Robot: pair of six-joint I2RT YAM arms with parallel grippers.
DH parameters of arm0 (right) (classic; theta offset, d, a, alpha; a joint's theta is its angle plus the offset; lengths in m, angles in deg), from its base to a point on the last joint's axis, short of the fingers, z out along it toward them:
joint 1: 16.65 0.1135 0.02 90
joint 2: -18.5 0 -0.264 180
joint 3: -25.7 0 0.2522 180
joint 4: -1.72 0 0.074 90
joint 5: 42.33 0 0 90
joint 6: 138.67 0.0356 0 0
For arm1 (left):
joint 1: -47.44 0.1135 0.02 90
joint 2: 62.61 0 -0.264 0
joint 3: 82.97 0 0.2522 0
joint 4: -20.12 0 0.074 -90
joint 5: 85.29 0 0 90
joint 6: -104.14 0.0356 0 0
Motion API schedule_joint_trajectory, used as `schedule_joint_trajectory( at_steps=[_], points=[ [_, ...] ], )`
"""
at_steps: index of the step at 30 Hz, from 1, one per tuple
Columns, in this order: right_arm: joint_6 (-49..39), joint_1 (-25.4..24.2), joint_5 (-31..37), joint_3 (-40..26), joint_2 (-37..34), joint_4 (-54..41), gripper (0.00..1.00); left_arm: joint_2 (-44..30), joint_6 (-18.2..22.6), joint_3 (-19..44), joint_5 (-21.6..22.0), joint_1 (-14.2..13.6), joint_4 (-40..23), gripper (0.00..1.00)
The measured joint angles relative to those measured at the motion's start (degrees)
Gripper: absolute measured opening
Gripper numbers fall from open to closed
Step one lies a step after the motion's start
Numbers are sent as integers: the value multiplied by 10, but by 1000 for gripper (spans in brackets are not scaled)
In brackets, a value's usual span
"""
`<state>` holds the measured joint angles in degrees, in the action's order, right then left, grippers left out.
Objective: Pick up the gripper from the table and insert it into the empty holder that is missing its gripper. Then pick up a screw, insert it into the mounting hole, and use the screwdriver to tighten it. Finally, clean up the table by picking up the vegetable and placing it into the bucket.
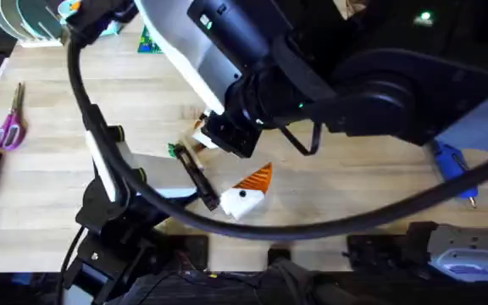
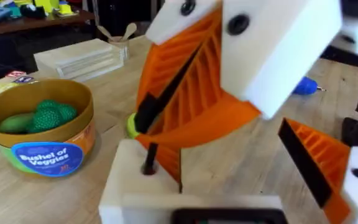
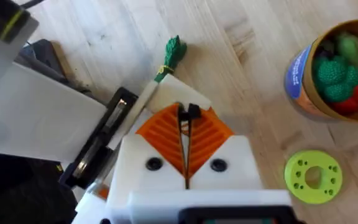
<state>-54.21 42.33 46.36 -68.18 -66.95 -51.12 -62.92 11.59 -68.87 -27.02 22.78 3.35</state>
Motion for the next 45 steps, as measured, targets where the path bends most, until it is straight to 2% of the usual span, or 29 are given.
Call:
schedule_joint_trajectory(
  at_steps=[17, 22, 27, 30, 36, 41, 45],
  points=[
    [0, 0, -18, -1, -23, 20, 7, -1, -1, 0, 2, 0, 0, 993],
    [2, 1, -20, -1, -23, 22, 97, -1, 0, 0, 2, 0, 0, 993],
    [2, 1, -20, -1, -23, 23, 249, -1, 0, 0, 1, 0, 0, 993],
    [3, 0, -20, -1, -23, 23, 304, -1, 0, 0, 0, 0, 0, 993],
    [1, -8, -8, -1, -17, 22, 843, -1, 0, 0, 0, 0, 0, 992],
    [12, -17, -19, -1, 15, 9, 888, -1, 0, 0, 0, 0, 0, 993],
    [37, -58, -24, -1, 62, -32, 894, -1, 0, 0, 0, 0, 0, 992]
  ],
)
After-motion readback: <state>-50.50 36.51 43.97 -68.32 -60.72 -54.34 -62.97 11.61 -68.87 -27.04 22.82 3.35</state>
